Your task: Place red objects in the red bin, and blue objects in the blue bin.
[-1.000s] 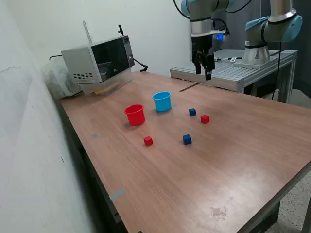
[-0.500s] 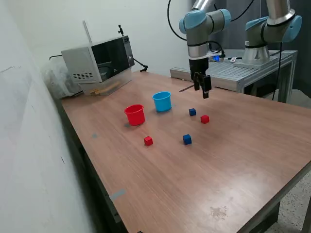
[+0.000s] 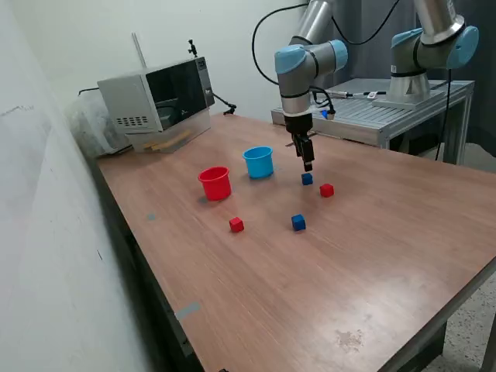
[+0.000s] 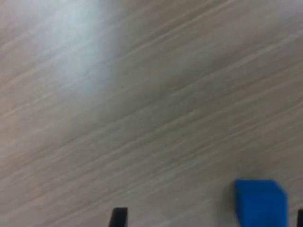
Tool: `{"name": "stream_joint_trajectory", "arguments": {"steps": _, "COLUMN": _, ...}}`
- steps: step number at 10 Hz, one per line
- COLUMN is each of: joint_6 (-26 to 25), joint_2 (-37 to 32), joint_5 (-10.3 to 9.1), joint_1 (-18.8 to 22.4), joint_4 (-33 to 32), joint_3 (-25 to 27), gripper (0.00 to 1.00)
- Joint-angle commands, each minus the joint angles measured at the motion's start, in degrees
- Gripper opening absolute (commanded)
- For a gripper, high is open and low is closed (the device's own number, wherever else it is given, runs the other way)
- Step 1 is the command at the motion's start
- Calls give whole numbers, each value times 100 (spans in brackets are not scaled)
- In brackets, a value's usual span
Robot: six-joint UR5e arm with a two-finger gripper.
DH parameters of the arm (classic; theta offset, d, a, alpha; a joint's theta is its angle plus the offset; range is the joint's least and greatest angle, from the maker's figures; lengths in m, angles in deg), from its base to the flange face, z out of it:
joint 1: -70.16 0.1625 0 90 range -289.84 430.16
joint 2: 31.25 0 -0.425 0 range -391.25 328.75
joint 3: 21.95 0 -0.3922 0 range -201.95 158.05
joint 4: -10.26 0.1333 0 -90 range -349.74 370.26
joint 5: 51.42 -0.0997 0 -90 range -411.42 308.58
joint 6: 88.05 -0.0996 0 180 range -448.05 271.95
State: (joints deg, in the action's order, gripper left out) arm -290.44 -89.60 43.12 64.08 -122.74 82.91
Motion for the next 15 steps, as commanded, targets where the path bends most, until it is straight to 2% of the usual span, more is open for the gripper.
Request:
{"name": "stream_joint_trajectory", "arguments": {"steps": 1, "joint_6": -2, "joint_2": 87, "joint_5": -5, "joint_1": -139, "joint_4": -77, "joint_3": -1, "gripper": 100}}
{"name": "stream_joint_trajectory", "arguments": {"steps": 7, "joint_6": -2, "joint_2": 87, "joint_5": -40, "joint_1": 186, "joint_4": -94, "joint_3": -9, "gripper": 100}}
{"name": "stream_joint_trajectory", "arguments": {"steps": 15, "joint_6": -2, "joint_2": 219, "joint_5": -67, "joint_1": 239, "joint_4": -410, "joint_3": -62, "gripper": 100}}
